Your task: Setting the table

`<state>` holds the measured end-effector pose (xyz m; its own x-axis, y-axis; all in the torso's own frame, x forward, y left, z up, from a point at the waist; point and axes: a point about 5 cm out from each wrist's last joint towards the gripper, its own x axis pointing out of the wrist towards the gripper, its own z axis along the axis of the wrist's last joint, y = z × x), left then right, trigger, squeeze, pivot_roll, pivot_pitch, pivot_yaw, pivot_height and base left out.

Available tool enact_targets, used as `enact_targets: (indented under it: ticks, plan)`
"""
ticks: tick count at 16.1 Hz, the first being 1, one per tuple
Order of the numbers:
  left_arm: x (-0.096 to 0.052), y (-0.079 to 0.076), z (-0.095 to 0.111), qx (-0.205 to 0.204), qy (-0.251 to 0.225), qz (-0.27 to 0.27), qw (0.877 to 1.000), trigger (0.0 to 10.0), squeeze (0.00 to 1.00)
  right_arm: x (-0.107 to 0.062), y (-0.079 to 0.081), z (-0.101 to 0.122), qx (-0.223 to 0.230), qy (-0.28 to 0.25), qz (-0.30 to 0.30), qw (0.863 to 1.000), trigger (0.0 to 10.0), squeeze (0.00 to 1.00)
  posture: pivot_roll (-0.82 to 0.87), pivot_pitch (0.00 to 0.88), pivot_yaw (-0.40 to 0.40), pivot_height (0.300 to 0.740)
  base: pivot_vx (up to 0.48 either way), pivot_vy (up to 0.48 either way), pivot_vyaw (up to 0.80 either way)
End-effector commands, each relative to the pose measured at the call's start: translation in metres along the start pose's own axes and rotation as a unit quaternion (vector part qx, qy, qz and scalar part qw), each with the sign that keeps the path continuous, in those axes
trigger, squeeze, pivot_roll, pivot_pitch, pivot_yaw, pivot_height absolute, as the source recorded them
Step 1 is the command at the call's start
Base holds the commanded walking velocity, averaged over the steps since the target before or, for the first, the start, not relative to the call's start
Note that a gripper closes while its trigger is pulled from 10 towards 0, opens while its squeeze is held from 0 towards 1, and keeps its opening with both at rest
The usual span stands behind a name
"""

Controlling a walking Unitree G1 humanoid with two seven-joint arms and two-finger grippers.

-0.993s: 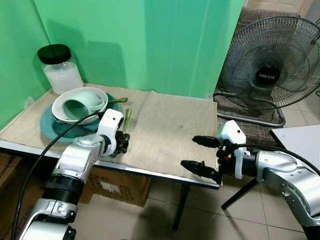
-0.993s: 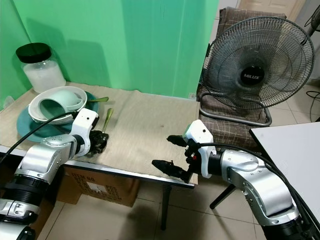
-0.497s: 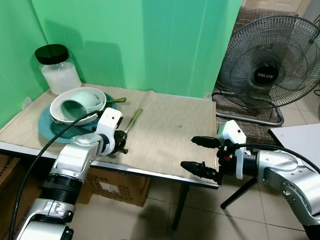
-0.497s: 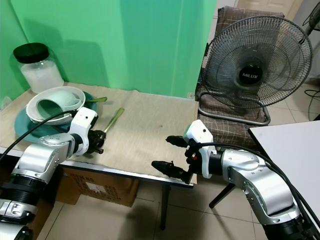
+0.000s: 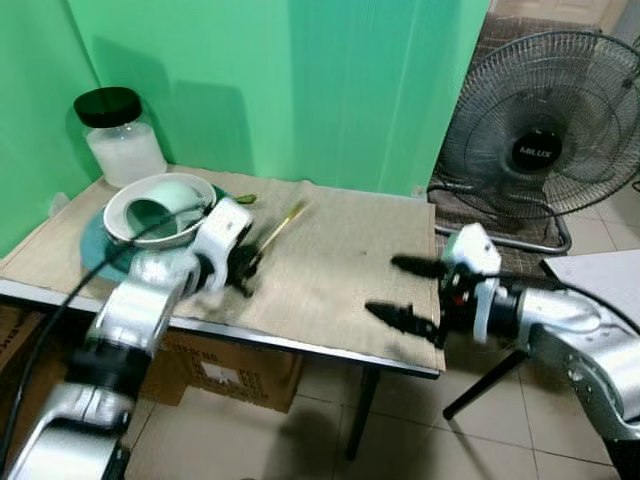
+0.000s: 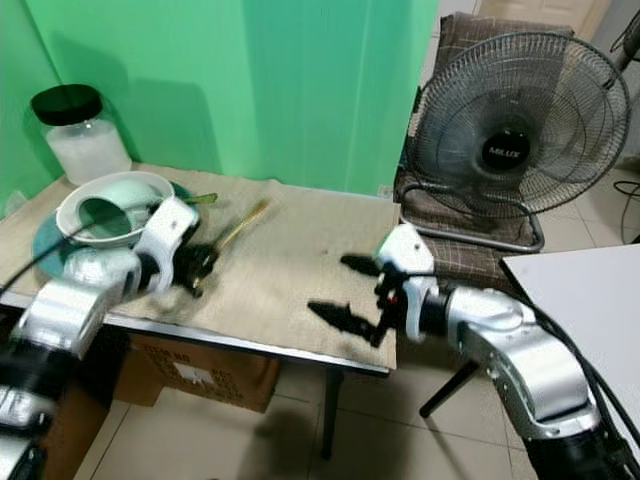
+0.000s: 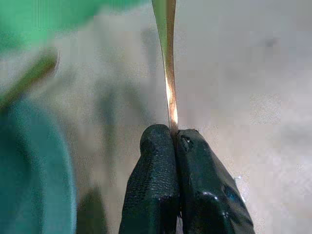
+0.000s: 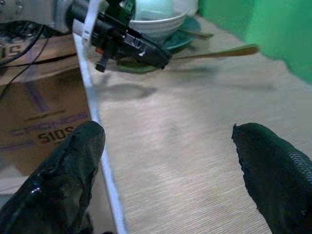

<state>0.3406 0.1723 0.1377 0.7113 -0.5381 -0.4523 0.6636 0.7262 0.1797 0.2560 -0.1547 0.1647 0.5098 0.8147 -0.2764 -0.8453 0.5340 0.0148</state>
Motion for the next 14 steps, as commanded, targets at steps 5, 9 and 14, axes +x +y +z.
enact_targets:
  ticks: [5,9,14]
  plan:
    - [0.018,-0.003,0.009,0.125,0.005,-0.104,0.987,0.0,0.00,-0.006,0.000,0.000,-0.004,-0.005,-0.026,1.000,10.0,0.00,-0.11,0.000,0.032,0.740,0.000,0.000,0.00]
    - [0.028,-0.004,0.005,0.204,0.027,-0.160,0.966,0.0,0.00,-0.011,0.005,-0.002,0.000,-0.004,-0.032,0.999,10.0,0.00,-0.14,0.000,0.054,0.740,0.000,0.000,0.00]
    - [0.032,-0.009,0.012,0.260,0.020,-0.201,0.944,10.0,0.00,-0.014,0.012,-0.004,0.007,-0.003,-0.034,0.999,10.0,0.00,-0.16,0.000,0.078,0.740,0.000,0.000,0.00]
